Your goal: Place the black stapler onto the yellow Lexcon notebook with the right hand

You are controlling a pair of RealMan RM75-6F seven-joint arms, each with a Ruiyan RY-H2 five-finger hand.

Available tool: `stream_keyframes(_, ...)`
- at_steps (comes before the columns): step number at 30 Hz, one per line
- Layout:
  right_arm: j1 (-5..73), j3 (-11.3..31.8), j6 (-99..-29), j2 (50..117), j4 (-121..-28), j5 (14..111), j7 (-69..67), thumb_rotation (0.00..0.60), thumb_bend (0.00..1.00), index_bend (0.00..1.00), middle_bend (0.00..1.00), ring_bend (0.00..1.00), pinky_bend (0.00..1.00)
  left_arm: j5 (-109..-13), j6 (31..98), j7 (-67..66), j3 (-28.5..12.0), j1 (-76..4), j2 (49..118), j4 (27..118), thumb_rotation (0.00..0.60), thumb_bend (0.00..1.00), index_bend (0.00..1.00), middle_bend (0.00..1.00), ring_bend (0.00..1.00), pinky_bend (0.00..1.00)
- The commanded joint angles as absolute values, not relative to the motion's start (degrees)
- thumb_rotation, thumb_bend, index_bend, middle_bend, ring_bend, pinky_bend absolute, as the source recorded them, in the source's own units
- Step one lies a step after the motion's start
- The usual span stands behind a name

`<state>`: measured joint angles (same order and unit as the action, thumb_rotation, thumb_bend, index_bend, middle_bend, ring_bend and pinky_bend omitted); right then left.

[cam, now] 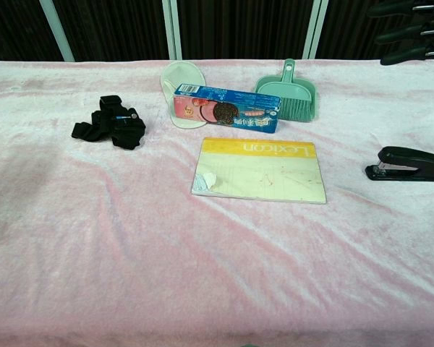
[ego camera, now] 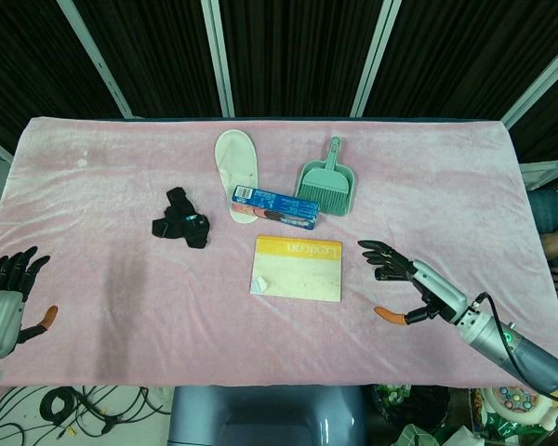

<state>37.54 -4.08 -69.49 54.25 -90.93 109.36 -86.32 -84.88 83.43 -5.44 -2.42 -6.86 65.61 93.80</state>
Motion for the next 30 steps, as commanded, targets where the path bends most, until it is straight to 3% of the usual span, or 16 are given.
stream_keyframes(1, 37.94, -4.41, -68.62, 53.87, -92.18, 108.51, -83.95, 0.600, 0.26, 0.02, 0.04, 0.09, 0.10, -84.91, 83.52, -5.48, -2.40, -6.80, 65.59, 93.87, 0.600, 0.32, 0.11, 0.01, 0.00, 0.00)
stream_keyframes(30, 36.31, -4.14, -64.91, 53.04, -97.54, 99.93, -66.13, 0.600, 0.26, 0.03, 0.06, 0.10, 0.11, -84.56, 83.62, -5.69, -2.47, -6.64, 65.60, 94.04, 0.600, 0.32, 0.11, 0.01, 0.00, 0.00)
